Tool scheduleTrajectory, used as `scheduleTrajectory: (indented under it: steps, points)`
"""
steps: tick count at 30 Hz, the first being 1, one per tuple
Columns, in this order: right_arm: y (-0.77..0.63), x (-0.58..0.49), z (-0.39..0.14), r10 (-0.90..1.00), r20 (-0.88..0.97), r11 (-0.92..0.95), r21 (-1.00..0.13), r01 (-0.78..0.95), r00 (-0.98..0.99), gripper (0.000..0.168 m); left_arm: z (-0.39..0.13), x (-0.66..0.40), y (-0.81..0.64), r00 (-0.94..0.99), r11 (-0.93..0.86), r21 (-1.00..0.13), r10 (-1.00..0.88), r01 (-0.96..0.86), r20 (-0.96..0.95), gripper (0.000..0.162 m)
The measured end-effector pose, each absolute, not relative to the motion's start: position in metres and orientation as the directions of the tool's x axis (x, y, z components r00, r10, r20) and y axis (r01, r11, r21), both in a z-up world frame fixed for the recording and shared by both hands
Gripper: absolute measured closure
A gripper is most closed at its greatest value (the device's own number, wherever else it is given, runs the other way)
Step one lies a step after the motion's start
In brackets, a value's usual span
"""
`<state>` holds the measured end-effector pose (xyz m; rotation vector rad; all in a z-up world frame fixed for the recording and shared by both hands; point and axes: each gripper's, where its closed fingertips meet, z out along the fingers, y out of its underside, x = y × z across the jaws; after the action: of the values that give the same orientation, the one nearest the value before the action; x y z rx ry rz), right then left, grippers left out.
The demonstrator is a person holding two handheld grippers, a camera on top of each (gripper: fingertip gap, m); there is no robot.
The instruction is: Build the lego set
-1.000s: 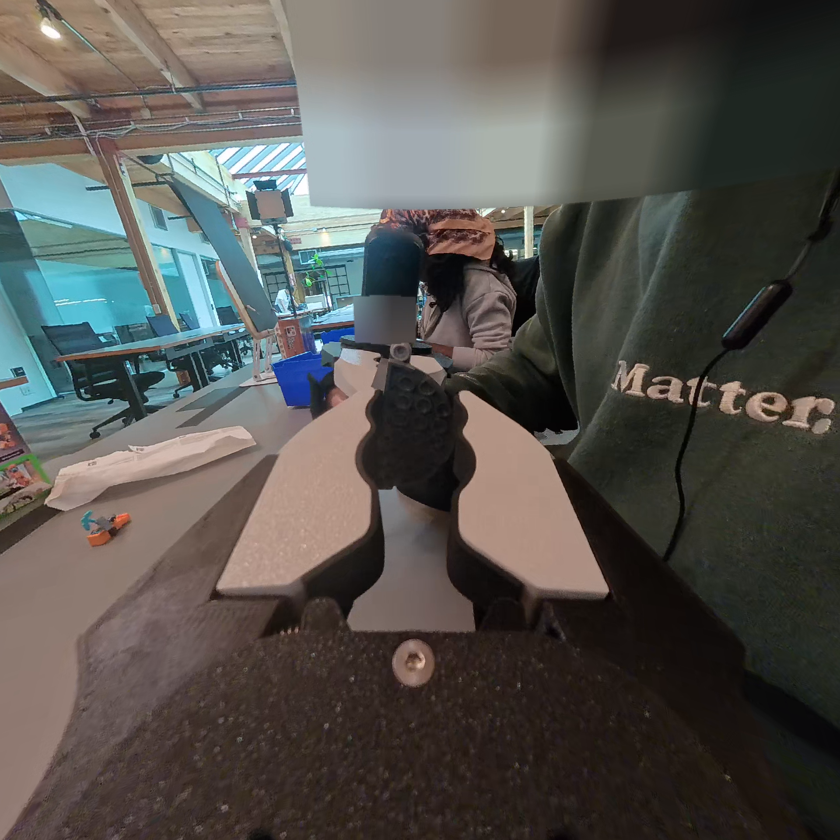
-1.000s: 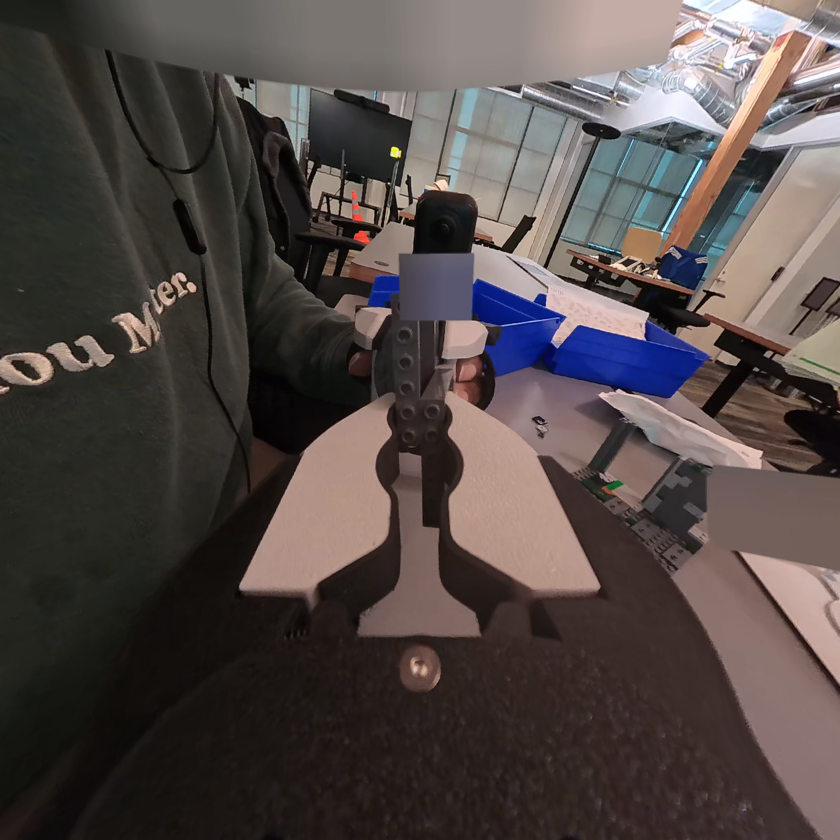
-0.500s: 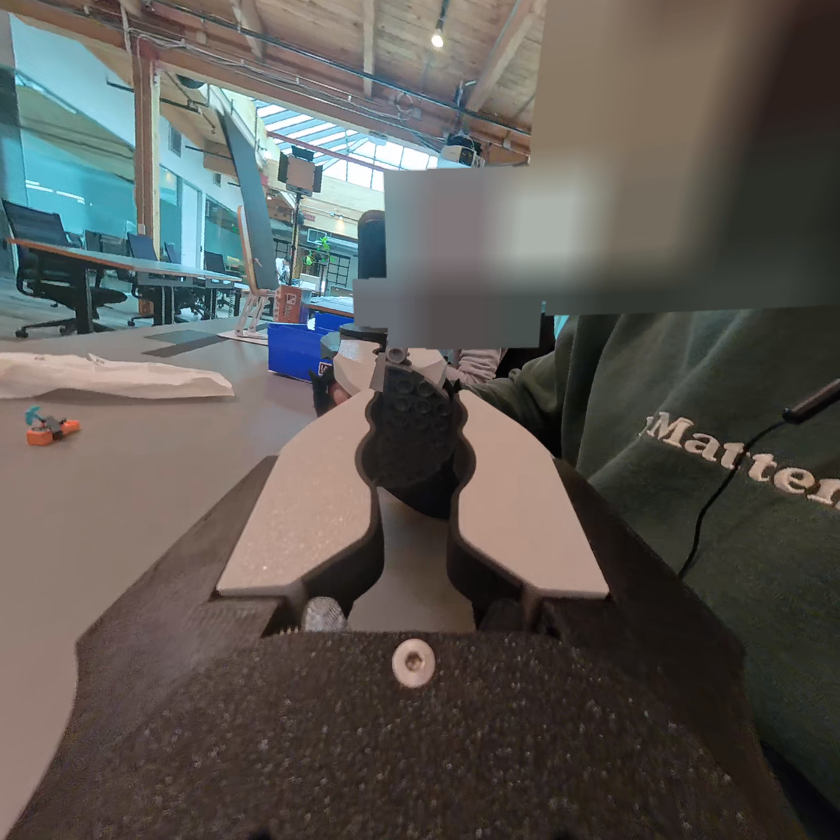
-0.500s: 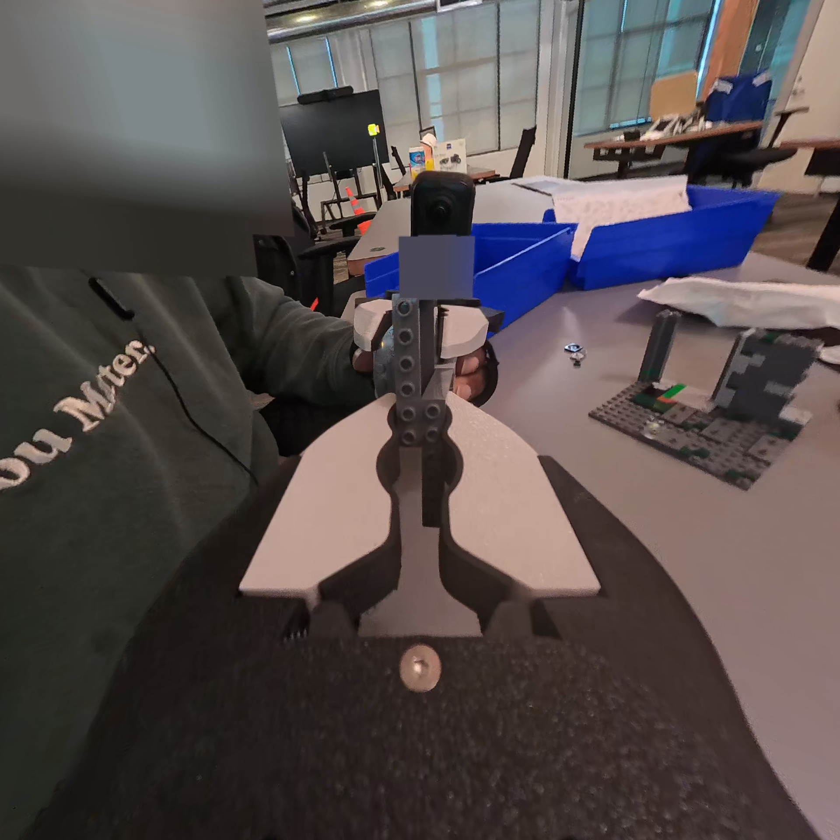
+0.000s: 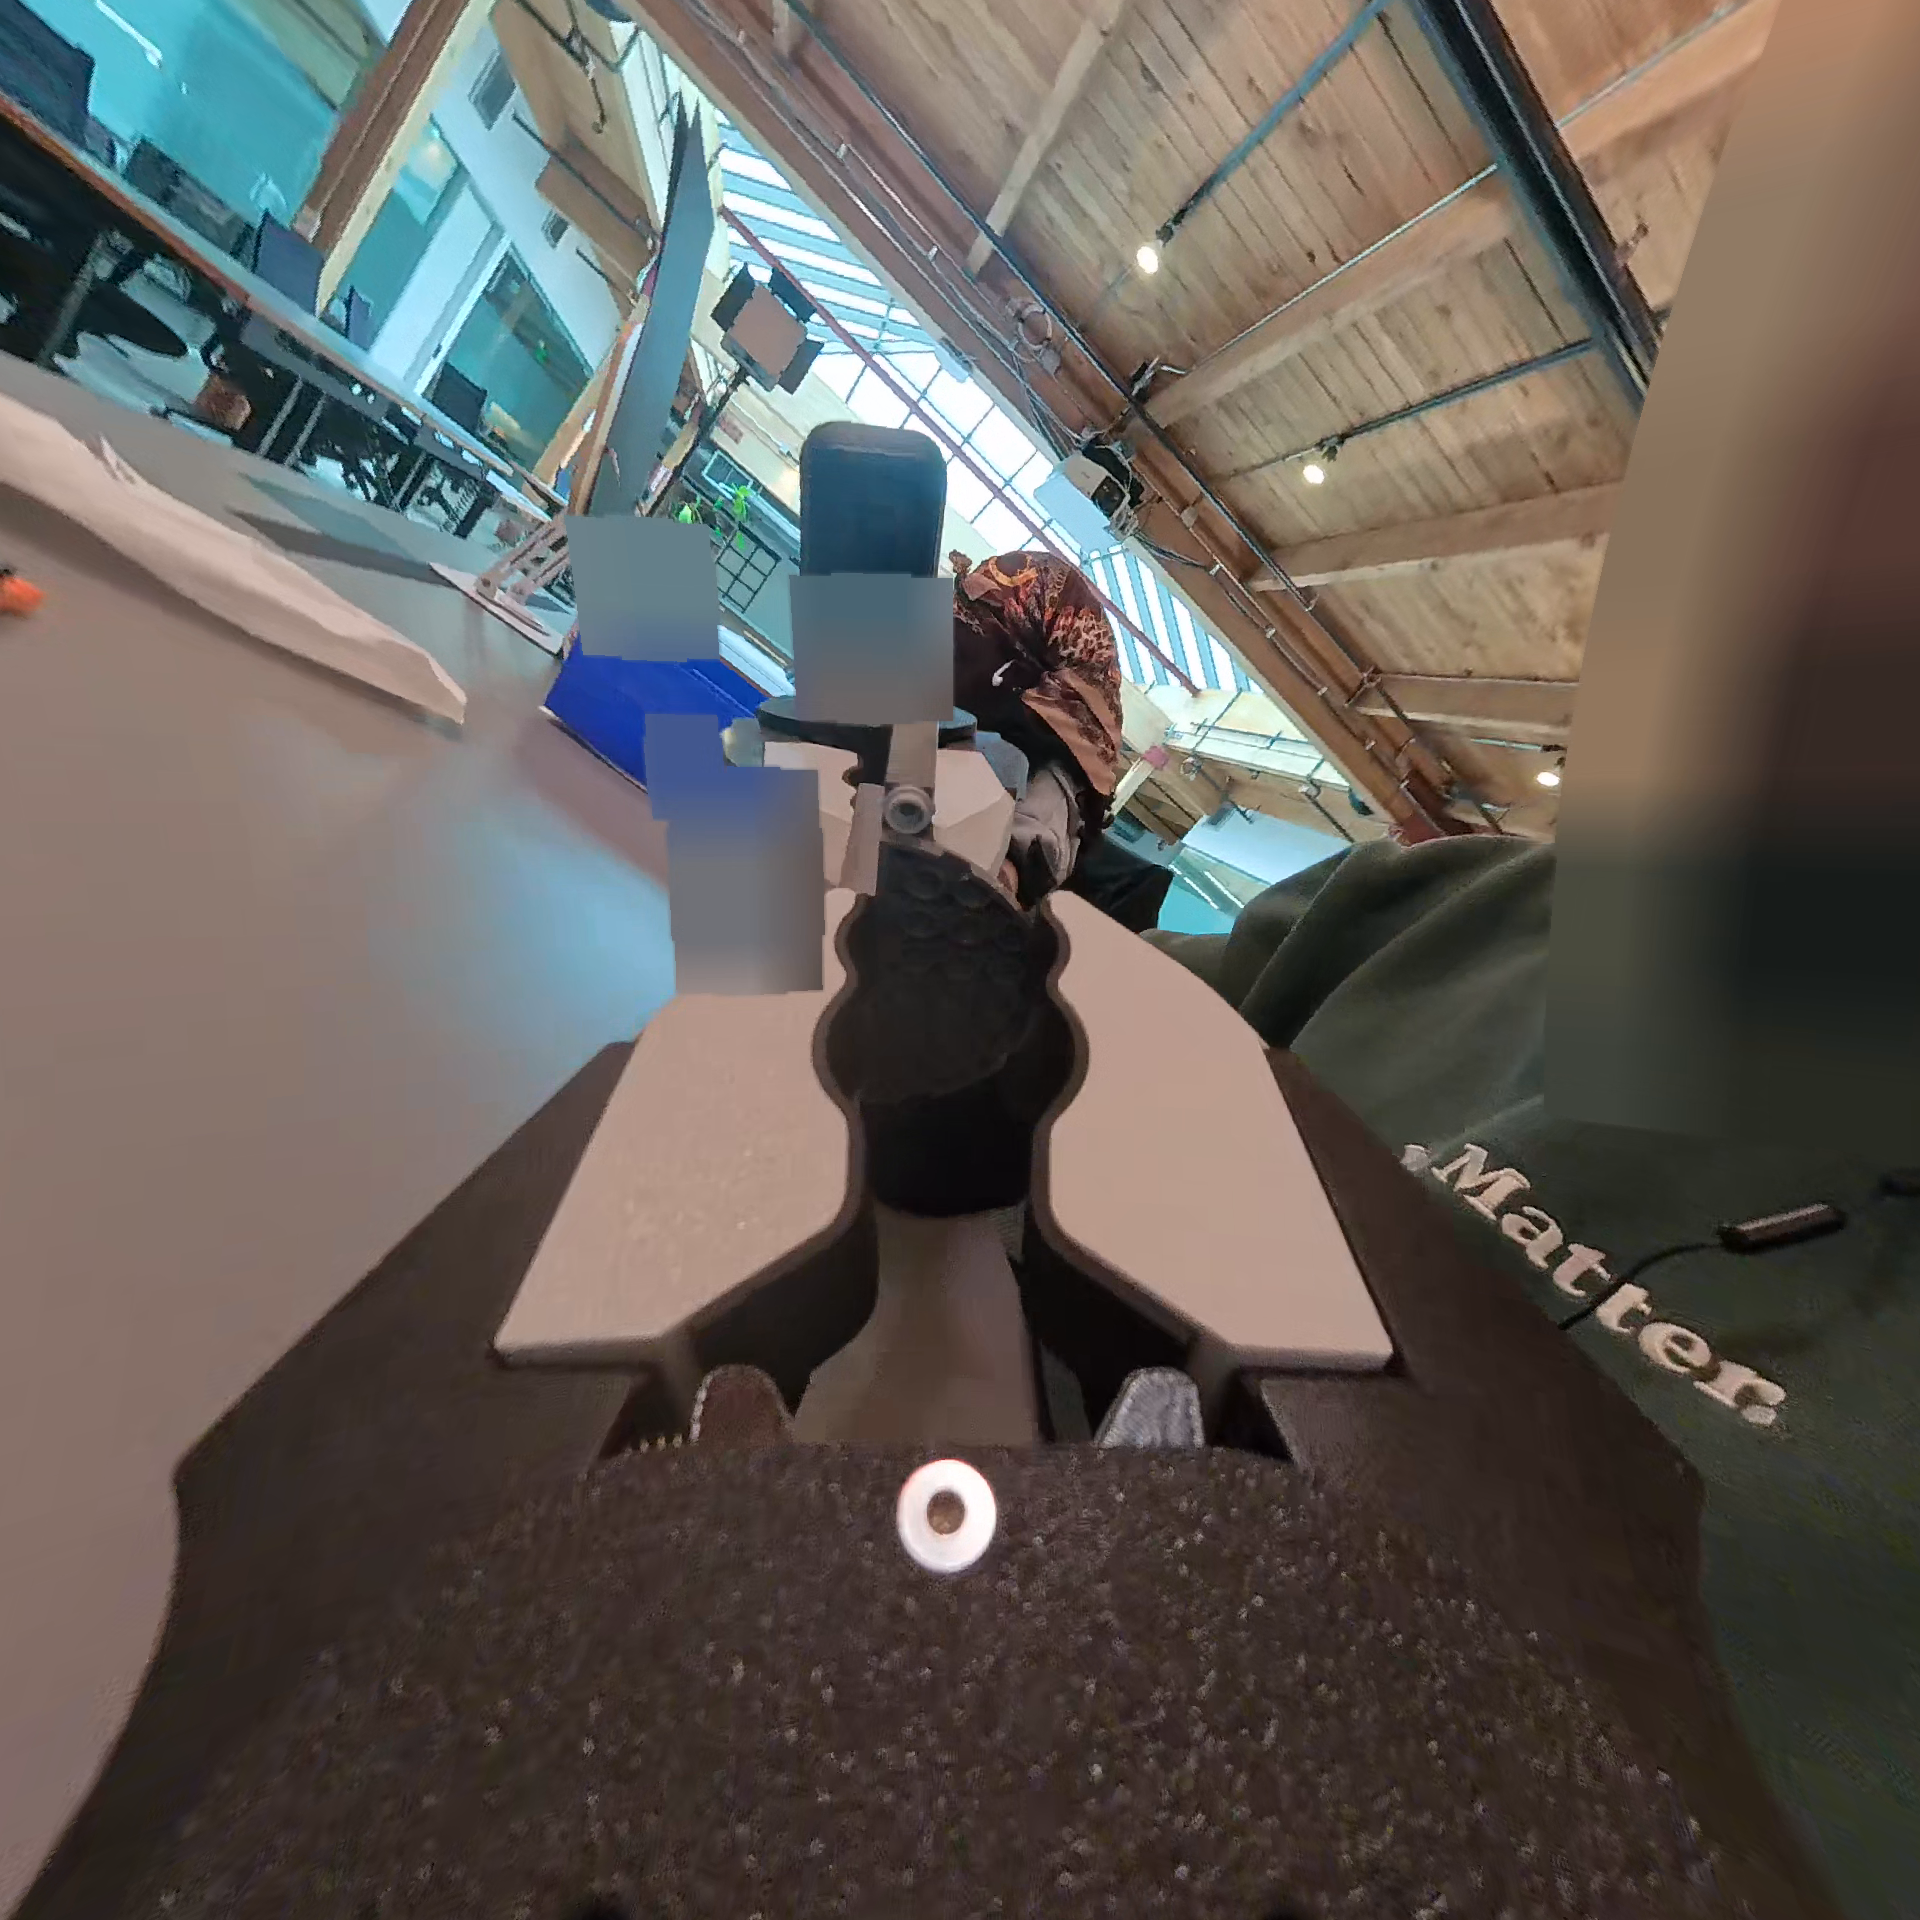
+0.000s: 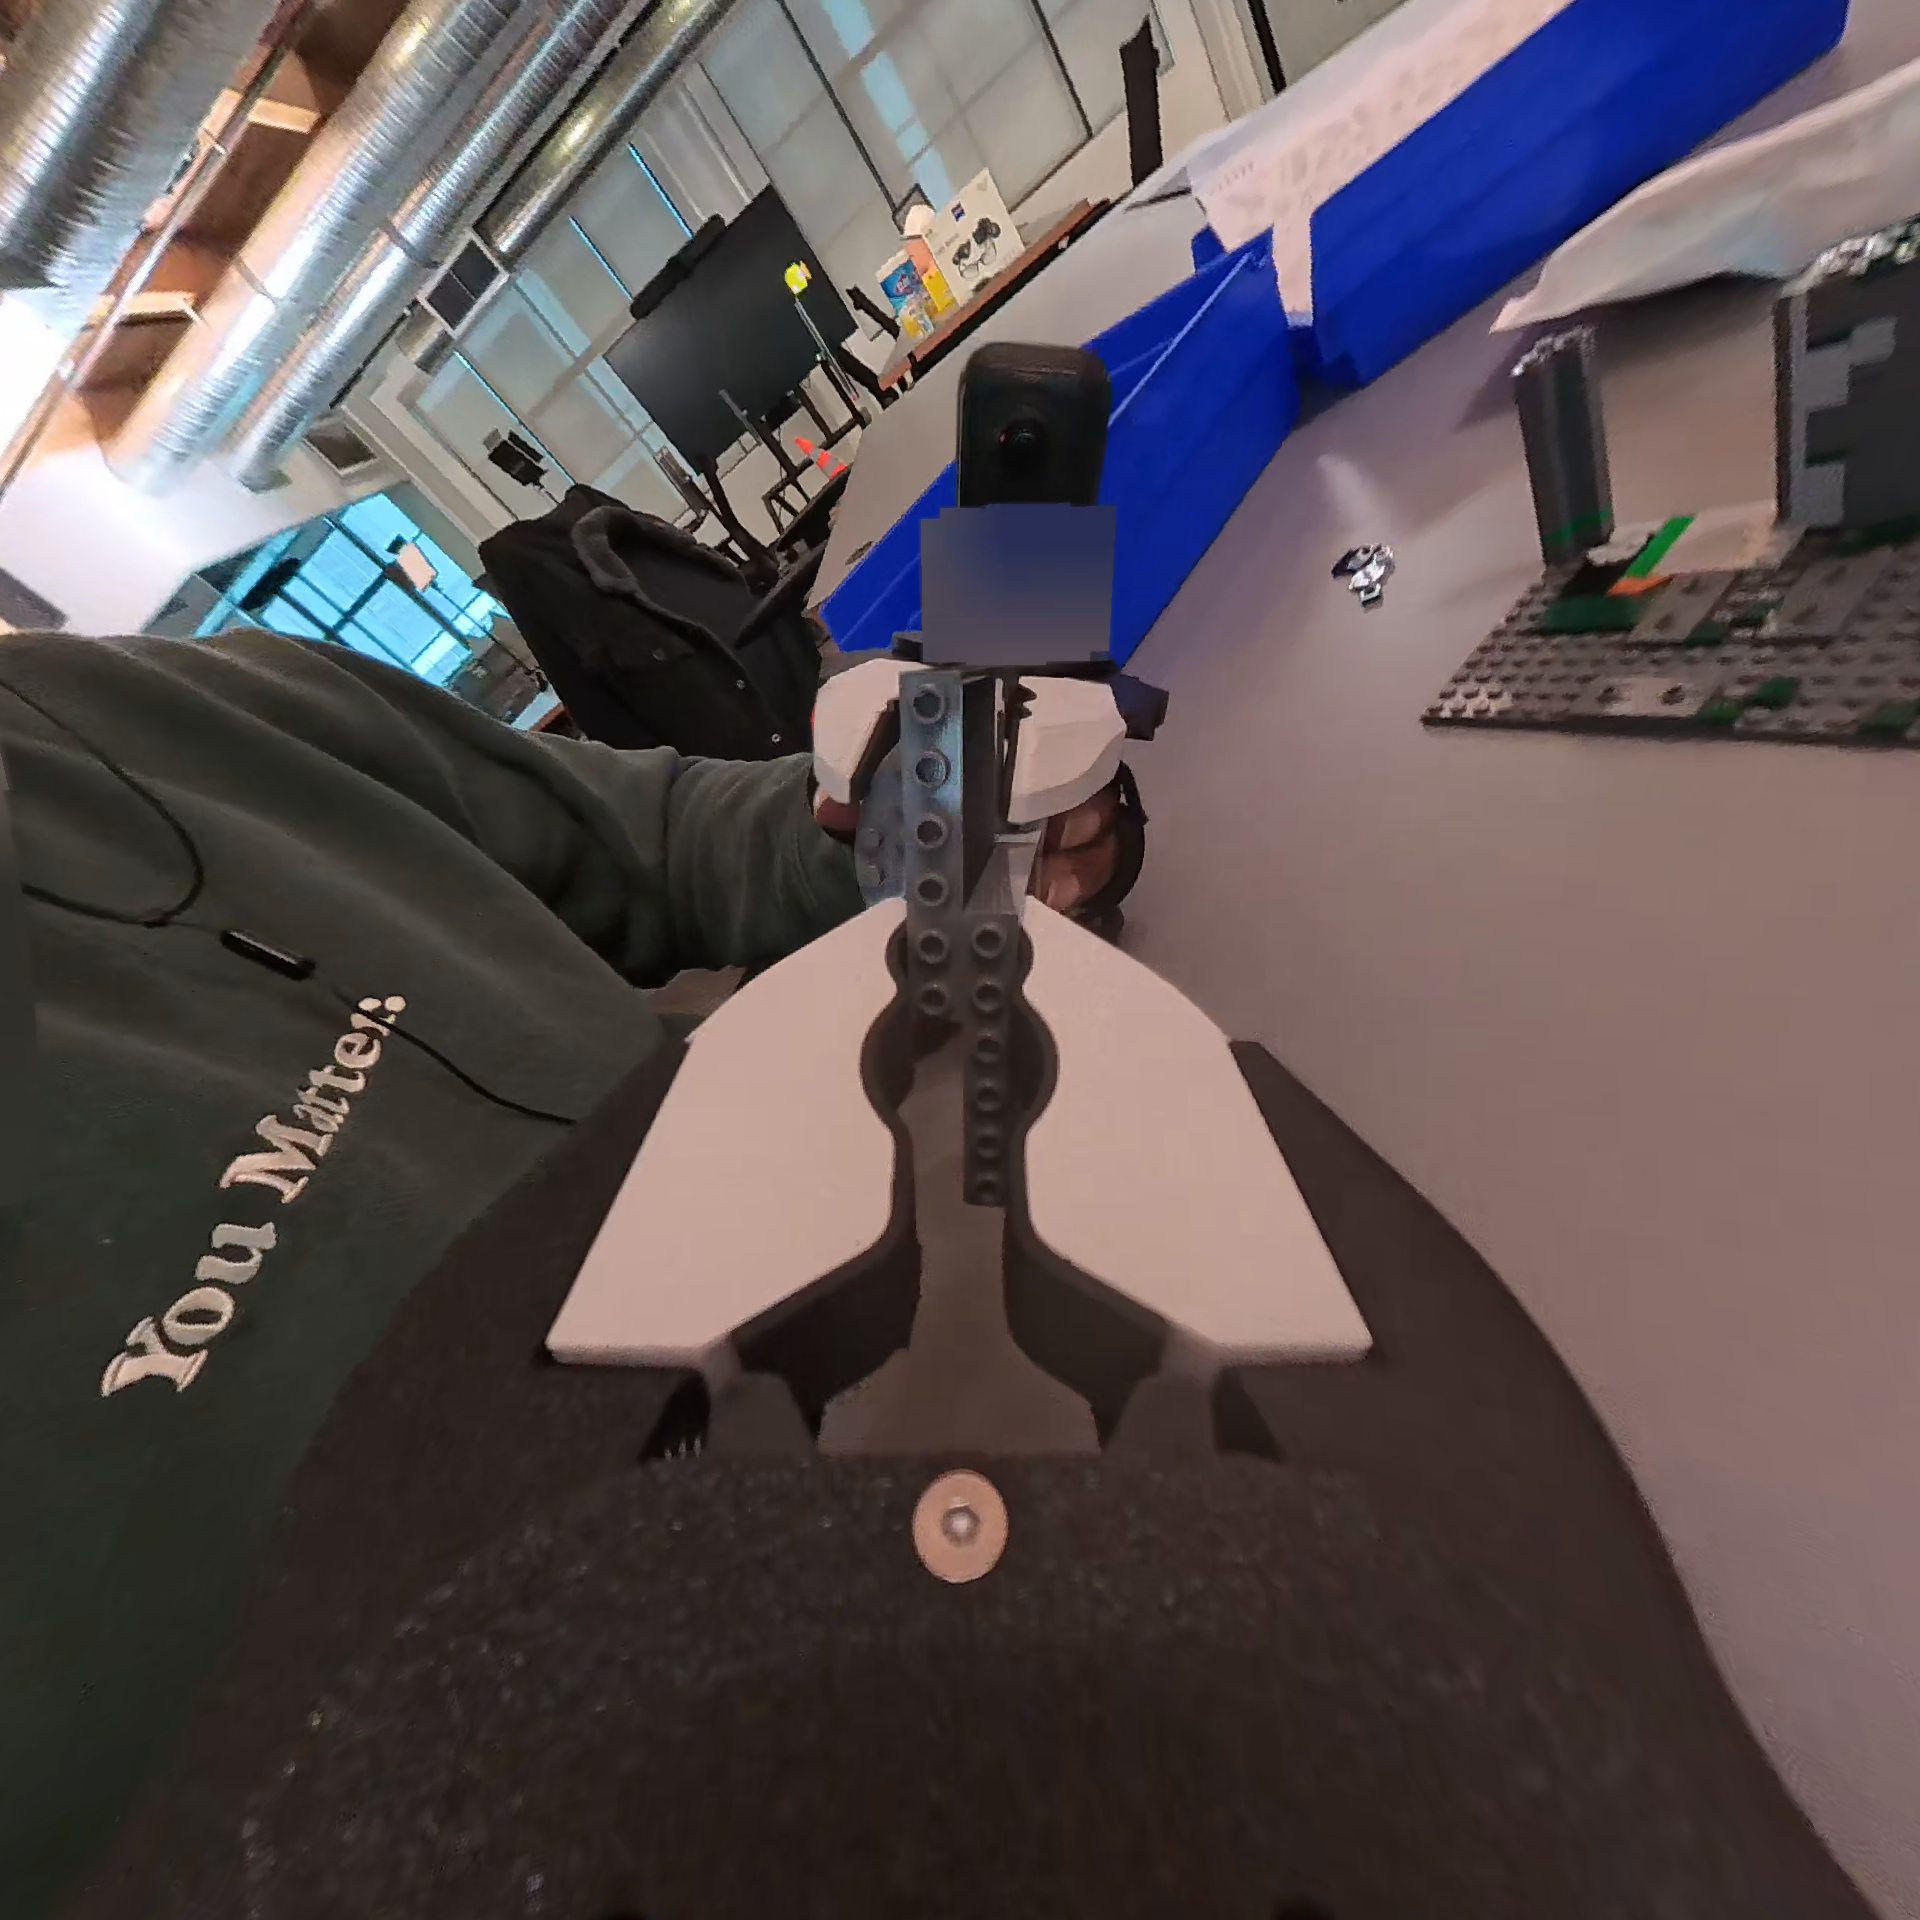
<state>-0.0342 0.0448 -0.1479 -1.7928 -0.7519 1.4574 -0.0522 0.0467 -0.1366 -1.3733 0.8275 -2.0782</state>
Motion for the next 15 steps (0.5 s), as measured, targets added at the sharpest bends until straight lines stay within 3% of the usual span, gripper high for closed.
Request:
scheduleTrajectory:
  steps: [15]
  points:
    - [0.044, -0.036, -0.162, 0.76, -0.622, -0.637, -0.77, 0.029, 0.188, 0.156, -0.147, -0.051, 0.048, -0.358, -0.755, -0.655, -0.615, 0.012, 0.702, 0.133]
